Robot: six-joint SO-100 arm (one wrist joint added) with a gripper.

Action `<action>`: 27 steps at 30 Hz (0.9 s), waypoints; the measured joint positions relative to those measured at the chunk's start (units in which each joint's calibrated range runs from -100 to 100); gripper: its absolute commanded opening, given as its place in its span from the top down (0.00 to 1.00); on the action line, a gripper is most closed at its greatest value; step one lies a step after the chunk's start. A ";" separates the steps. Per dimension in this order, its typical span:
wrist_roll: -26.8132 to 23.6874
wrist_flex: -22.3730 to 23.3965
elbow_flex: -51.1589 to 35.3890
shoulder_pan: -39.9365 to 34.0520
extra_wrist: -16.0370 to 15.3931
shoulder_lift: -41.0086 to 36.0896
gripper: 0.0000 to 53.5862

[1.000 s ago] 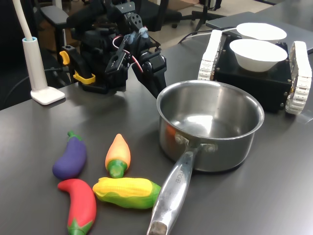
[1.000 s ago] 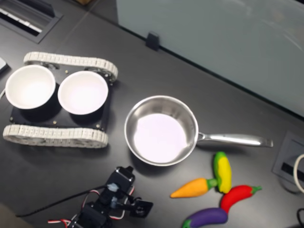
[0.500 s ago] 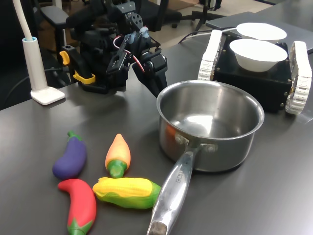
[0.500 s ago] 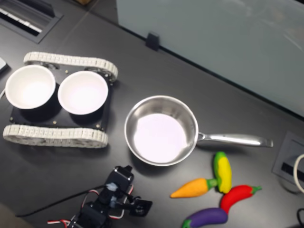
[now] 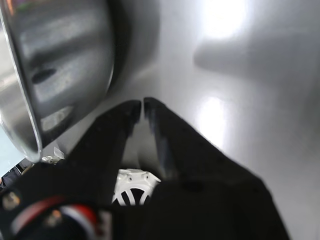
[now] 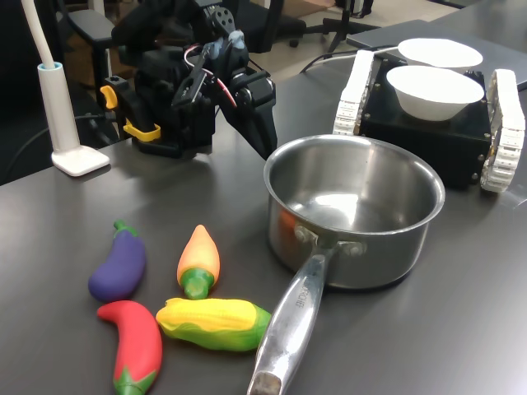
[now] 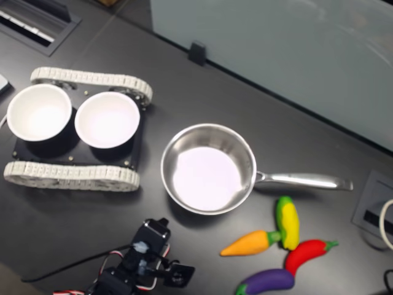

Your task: Pick up the carrot and place them in the pan

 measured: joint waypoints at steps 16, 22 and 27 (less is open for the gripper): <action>2.74 2.80 -9.23 5.50 -0.46 6.65 1.00; 4.44 4.42 -15.93 11.44 -4.41 12.63 1.00; 5.96 5.27 -20.63 16.94 -7.16 15.91 1.00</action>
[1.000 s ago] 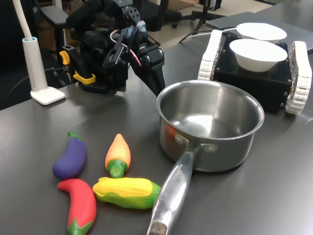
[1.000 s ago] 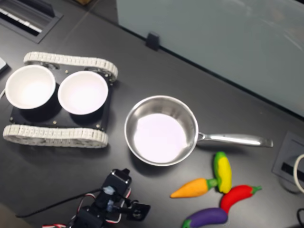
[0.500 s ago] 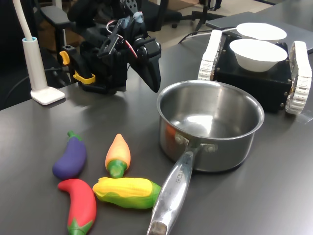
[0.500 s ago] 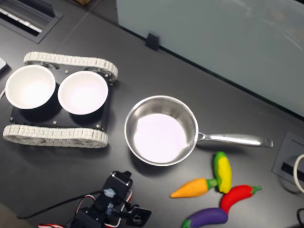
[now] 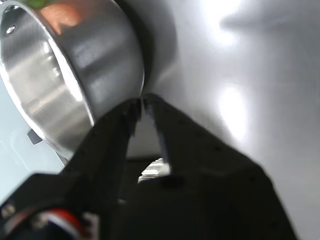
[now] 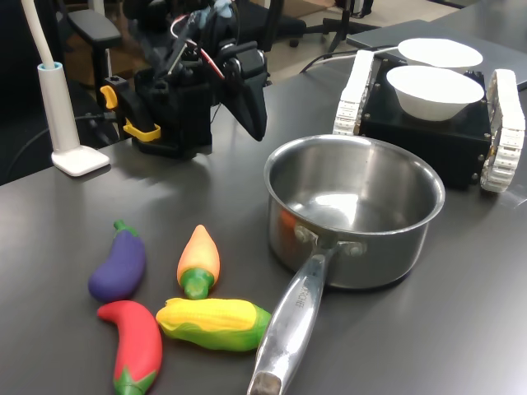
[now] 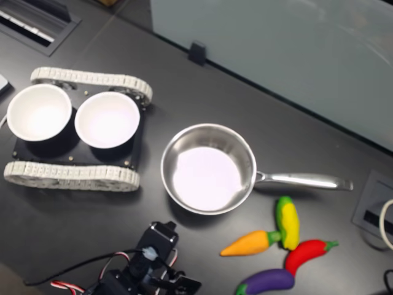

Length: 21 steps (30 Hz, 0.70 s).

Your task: Pick up the carrot and place them in the pan

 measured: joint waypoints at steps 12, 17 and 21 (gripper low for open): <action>1.03 3.82 -12.31 9.24 -2.48 7.91 1.00; 1.17 4.76 -18.73 12.65 -2.48 10.44 1.00; 1.61 4.76 -22.35 15.40 -2.66 13.80 1.00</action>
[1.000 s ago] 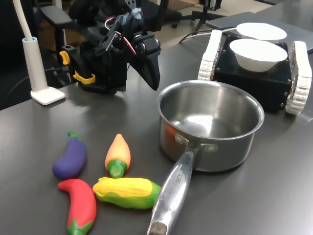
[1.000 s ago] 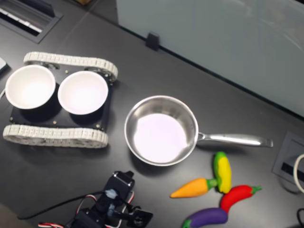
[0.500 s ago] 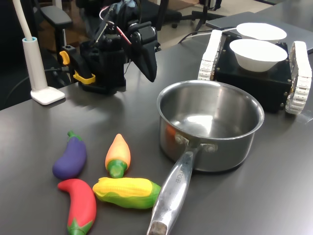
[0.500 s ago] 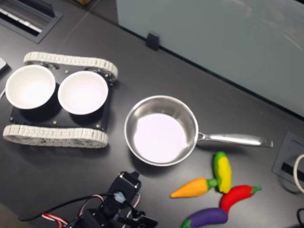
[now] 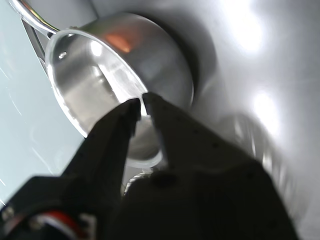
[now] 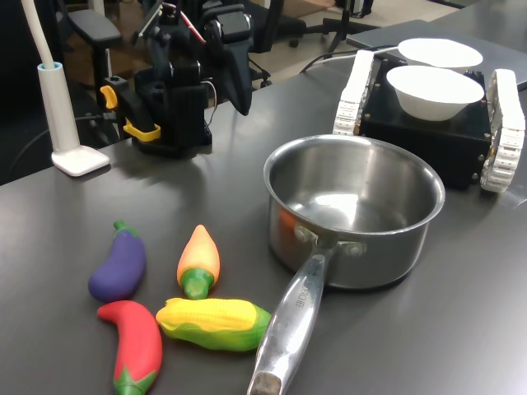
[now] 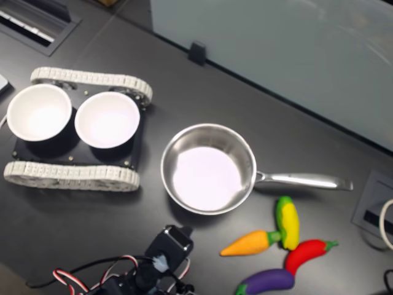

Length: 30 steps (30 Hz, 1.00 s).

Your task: Pick up the carrot and place them in the pan

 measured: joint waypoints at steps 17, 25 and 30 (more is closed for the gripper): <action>1.95 0.00 -15.66 14.08 -2.75 11.11 1.00; 3.13 0.08 -22.71 18.37 -2.75 17.26 1.00; 4.40 0.08 -28.87 21.78 -2.75 23.32 0.99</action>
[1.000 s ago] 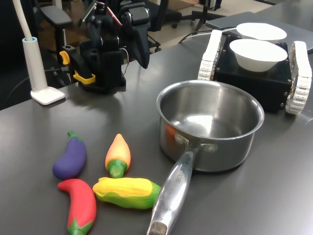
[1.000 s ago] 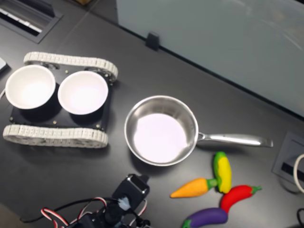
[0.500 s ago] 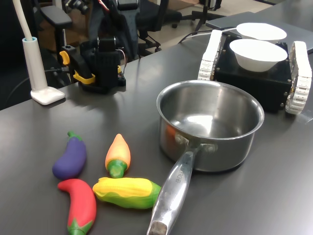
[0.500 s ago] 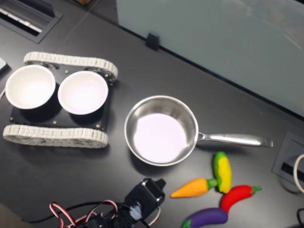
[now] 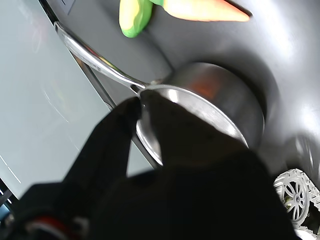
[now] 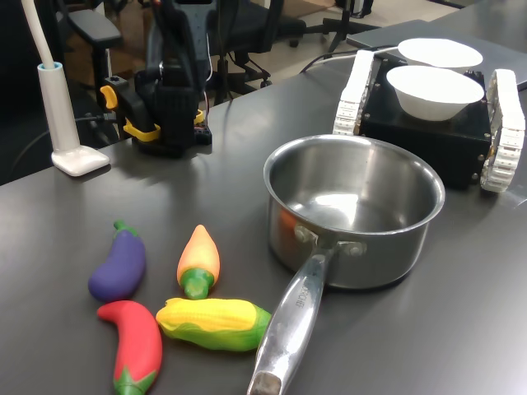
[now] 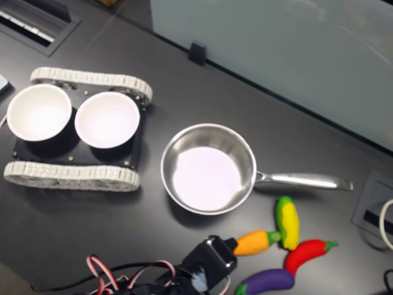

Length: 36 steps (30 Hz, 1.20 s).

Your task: Pick up the carrot and place them in the pan

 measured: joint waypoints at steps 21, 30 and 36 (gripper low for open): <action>9.28 0.00 -10.59 7.04 -4.87 19.70 0.69; 12.16 0.00 -10.59 7.04 -6.24 24.24 0.54; 14.70 -0.09 -10.59 7.04 -6.43 26.26 0.52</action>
